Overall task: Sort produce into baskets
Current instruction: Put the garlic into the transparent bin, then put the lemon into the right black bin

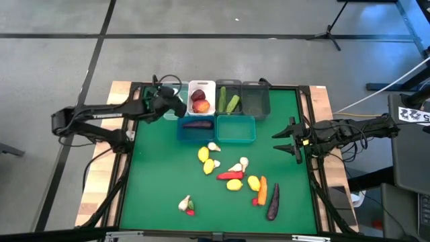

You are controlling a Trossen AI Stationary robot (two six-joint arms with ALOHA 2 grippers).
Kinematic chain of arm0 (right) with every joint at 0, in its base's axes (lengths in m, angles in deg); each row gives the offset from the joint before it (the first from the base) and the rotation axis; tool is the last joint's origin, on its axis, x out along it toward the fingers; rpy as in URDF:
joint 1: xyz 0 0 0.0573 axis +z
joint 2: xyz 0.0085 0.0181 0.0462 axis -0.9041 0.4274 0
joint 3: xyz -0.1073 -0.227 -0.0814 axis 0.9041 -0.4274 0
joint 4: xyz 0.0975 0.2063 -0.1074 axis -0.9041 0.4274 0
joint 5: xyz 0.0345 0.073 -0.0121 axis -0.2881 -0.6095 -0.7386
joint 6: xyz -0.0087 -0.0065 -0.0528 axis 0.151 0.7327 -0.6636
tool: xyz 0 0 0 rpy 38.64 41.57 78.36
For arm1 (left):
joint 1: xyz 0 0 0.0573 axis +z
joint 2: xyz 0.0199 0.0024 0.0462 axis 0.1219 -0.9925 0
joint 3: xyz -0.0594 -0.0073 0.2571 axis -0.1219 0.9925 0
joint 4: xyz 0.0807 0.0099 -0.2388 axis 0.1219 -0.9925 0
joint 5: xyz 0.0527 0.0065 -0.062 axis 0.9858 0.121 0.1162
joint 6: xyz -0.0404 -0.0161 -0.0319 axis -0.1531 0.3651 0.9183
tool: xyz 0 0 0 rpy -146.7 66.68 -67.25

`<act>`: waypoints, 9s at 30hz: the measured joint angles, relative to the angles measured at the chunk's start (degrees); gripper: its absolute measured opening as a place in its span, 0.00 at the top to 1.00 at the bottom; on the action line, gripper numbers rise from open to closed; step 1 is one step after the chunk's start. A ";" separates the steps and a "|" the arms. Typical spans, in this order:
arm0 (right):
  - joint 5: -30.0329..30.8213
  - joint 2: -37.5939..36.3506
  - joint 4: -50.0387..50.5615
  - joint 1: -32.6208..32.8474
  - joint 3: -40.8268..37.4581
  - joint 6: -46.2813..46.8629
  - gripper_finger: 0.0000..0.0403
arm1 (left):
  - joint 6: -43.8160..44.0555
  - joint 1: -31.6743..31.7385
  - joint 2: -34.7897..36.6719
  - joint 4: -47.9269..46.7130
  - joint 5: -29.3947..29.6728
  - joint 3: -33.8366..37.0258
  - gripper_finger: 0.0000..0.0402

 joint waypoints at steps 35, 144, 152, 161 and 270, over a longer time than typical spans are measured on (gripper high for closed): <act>-0.02 0.00 1.75 0.00 0.00 0.33 0.48 | -12.01 5.05 -2.31 1.00 -28.12 0.00 0.34; -0.04 0.02 2.87 0.00 0.02 1.95 0.48 | 36.40 -69.63 -31.53 18.35 -15.47 -5.31 0.57; -0.04 0.01 2.96 0.01 0.02 1.95 0.48 | 34.22 -64.74 -23.05 7.40 -13.05 -5.35 0.57; -0.04 0.00 3.10 0.01 0.02 1.92 0.48 | 25.55 -54.68 -7.81 -6.02 -0.36 -5.38 0.57; 0.13 0.02 4.98 0.01 0.02 1.90 0.48 | -3.60 -50.39 -36.99 26.88 3.76 -13.41 0.34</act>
